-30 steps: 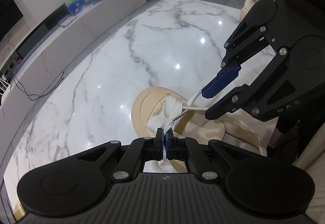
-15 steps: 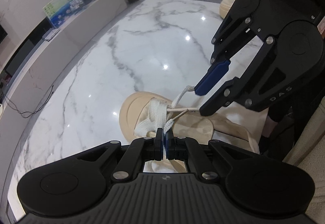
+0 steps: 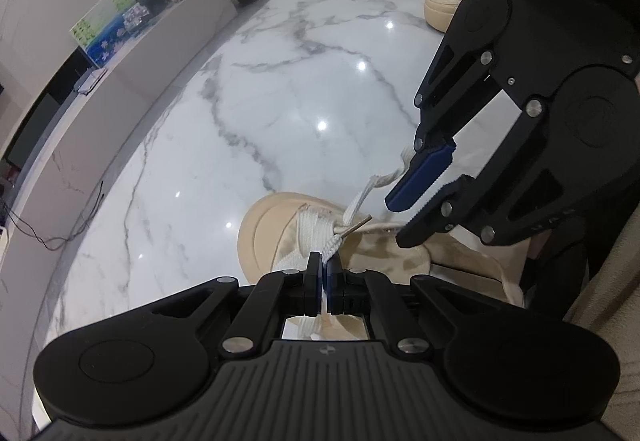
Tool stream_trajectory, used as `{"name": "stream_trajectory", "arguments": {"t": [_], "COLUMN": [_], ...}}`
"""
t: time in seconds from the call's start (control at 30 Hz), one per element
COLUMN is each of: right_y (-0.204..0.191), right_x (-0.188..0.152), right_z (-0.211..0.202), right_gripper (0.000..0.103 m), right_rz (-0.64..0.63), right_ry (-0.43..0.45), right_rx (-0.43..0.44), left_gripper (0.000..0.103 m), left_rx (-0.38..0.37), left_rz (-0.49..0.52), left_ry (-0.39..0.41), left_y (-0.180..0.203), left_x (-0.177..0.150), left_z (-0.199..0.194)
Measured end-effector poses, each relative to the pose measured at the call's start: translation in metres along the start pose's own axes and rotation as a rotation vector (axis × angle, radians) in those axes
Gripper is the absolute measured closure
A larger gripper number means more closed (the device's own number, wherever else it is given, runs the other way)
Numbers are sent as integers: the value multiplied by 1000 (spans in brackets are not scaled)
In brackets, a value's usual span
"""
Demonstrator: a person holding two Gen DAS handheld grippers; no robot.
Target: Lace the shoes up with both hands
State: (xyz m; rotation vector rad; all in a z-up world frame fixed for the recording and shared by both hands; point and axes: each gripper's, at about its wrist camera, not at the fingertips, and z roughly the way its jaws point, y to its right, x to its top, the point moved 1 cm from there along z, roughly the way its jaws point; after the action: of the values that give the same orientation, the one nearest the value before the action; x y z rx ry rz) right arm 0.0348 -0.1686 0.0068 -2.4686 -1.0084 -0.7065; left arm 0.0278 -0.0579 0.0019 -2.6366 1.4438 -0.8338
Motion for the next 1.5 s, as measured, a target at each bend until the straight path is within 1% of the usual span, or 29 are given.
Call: {"name": "stream_trajectory", "arguments": {"t": [0.07, 0.13, 0.33, 0.47, 0.63, 0.67, 0.7, 0.73, 0.77, 0.97, 1.17, 1.33, 1.5], "right_y": [-2, -2, 3, 0, -6, -7, -6, -5, -4, 9, 25, 23, 19], "right_x": [-1, -3, -4, -3, 2, 3, 3, 4, 4, 2, -6, -6, -7], "right_z": [-3, -6, -8, -11, -8, -7, -4, -1, 1, 0, 1, 0, -2], "right_gripper": [85, 85, 85, 85, 85, 86, 94, 99, 99, 101, 101, 101, 101], "right_rz": [-2, 0, 2, -6, -25, -23, -21, -18, -14, 21, 75, 66, 47], "right_ry": [10, 21, 29, 38, 41, 40, 36, 32, 31, 40, 45, 50, 54], "right_rx": [-3, 1, 20, 48, 49, 44, 37, 33, 33, 41, 52, 53, 36], "left_gripper": [102, 102, 102, 102, 102, 102, 102, 102, 102, 102, 102, 102, 102], "left_rx": [2, 18, 25, 31, -1, -5, -13, -19, -22, -19, -11, 0, 11], "left_rz": [3, 29, 61, 71, 55, 54, 51, 48, 45, 48, 41, 28, 26], "left_ry": [-13, -42, -68, -71, -65, -67, -71, -74, -75, -91, -109, -116, -120], "left_y": [2, 5, 6, 6, 2, 2, 2, 2, 1, 2, 3, 3, 5], "left_x": [-1, -2, 1, 3, 3, 3, 3, 3, 3, 9, 14, 15, 15], "left_z": [3, 6, 6, 4, 3, 3, 3, 3, 4, 9, 16, 18, 18]}}
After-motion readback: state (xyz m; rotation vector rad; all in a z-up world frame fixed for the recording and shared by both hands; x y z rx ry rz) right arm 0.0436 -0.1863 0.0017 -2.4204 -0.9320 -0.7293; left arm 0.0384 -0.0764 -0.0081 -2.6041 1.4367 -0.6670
